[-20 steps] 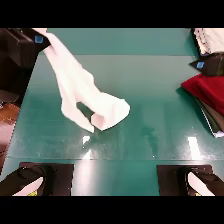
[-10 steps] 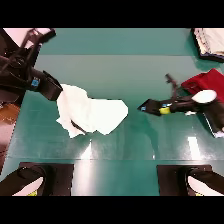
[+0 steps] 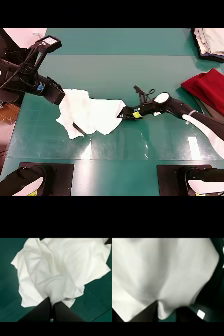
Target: Fold the shirts.
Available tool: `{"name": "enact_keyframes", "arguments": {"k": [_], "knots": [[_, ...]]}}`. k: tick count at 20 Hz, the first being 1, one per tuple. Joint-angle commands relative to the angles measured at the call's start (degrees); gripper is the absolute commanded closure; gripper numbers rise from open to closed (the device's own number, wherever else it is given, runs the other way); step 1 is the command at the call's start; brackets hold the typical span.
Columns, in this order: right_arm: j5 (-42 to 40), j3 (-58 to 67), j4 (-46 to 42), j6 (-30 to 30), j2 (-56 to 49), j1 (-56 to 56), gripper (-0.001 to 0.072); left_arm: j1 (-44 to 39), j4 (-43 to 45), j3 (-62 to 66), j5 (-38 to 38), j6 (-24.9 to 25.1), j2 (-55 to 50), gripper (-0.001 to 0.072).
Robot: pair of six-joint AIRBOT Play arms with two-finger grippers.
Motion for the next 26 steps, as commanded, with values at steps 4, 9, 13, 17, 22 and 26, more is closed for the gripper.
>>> {"name": "enact_keyframes", "arguments": {"k": [4,9,13,17,22,26], "knots": [[2.8,7.7,-3.6,-1.0,1.0,-1.5,0.0698,0.1,2.0,3.1,0.7,-0.4,1.5,0.0681],[15.0,19.1,-16.7,3.9,19.0,-16.2,0.0699,0.0,8.7,20.2,0.2,-0.3,5.8,0.068],[23.6,30.7,-20.9,4.5,29.3,-27.8,0.07,0.0,7.9,30.9,-0.3,-0.3,8.0,0.068],[28.9,38.6,-21.0,4.5,36.9,-36.3,0.07,0.0,1.8,37.1,-1.7,-0.3,9.0,0.068],[37.7,43.7,-20.9,5.9,42.4,-48.9,0.07,0.0,-4.9,40.5,-6.6,-0.3,9.0,0.068],[39.8,37.3,-20.9,9.2,44.2,-52.6,0.0699,0.0,6.8,31.5,-8.6,-0.5,8.5,0.0681]]}}
